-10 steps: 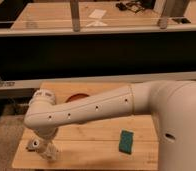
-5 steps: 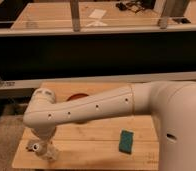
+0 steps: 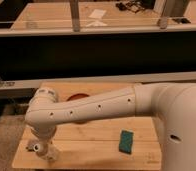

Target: Knock the bottle over

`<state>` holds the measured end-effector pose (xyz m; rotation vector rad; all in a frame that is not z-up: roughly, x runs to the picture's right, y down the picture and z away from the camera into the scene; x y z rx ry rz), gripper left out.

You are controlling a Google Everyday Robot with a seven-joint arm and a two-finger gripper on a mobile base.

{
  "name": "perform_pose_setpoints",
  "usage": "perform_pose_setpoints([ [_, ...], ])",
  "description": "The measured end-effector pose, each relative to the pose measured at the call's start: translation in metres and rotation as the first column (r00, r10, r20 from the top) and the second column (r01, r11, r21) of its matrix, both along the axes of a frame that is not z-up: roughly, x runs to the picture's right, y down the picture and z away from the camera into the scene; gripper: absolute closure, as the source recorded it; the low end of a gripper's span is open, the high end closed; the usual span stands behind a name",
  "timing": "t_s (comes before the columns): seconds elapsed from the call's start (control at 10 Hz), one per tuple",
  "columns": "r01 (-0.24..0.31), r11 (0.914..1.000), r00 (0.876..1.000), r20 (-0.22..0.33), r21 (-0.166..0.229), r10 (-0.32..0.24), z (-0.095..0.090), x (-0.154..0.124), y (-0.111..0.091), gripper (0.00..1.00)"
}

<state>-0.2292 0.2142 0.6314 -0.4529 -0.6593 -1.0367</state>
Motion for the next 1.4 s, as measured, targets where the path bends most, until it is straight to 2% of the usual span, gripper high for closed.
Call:
perform_pose_setpoints([
  [0.7,-0.024,0.9996,0.998,0.056,-0.014,0.025,-0.005,0.0035,0.0055,0.98],
  [1.4,-0.056,0.9984,0.994,0.097,-0.01,0.057,-0.0068,0.0078,0.007,0.98],
])
